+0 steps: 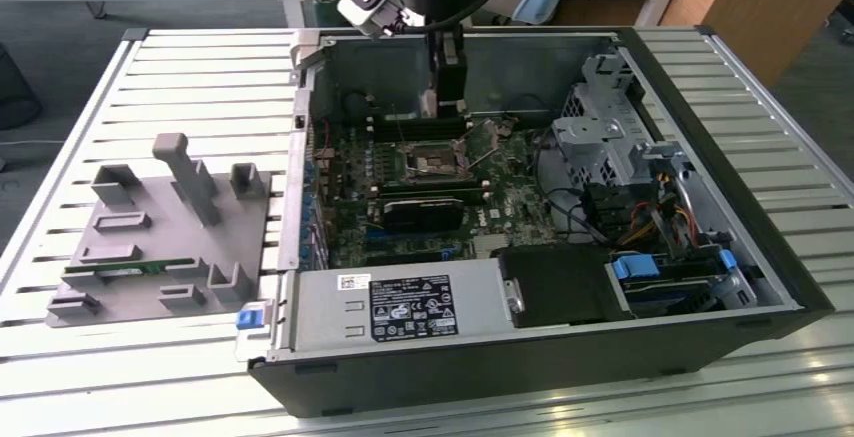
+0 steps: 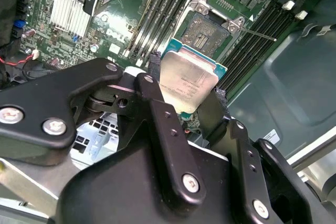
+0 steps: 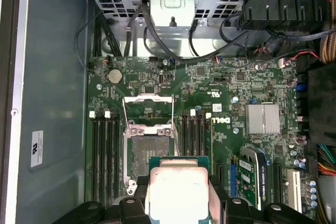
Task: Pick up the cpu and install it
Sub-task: 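Place the cpu into insertion slot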
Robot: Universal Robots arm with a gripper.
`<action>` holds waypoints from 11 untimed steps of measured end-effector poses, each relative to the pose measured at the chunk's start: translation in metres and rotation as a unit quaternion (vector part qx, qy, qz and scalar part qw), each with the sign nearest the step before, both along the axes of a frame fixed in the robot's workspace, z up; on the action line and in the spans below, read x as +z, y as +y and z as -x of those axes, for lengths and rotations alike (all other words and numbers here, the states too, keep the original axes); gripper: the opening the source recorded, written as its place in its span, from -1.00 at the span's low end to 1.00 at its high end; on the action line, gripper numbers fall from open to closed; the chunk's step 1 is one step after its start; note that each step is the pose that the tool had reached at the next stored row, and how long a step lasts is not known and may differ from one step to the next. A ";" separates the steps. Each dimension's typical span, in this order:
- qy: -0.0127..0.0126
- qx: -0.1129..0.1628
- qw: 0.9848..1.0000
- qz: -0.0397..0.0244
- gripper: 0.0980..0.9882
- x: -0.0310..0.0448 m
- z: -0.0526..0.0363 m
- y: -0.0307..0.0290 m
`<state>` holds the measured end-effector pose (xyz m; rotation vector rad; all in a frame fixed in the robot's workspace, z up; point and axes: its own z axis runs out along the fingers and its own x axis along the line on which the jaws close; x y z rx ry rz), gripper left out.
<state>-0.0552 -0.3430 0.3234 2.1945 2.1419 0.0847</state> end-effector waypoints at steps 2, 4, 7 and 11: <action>0.000 0.000 1.000 0.000 -0.02 -0.0016 0.0000 0.0005; 0.000 0.000 1.000 0.000 -0.02 -0.0031 0.0000 0.0007; 0.000 0.000 1.000 0.000 -0.02 -0.0051 0.0000 0.0008; 0.000 0.000 1.000 0.000 -0.02 -0.0089 0.0000 0.0023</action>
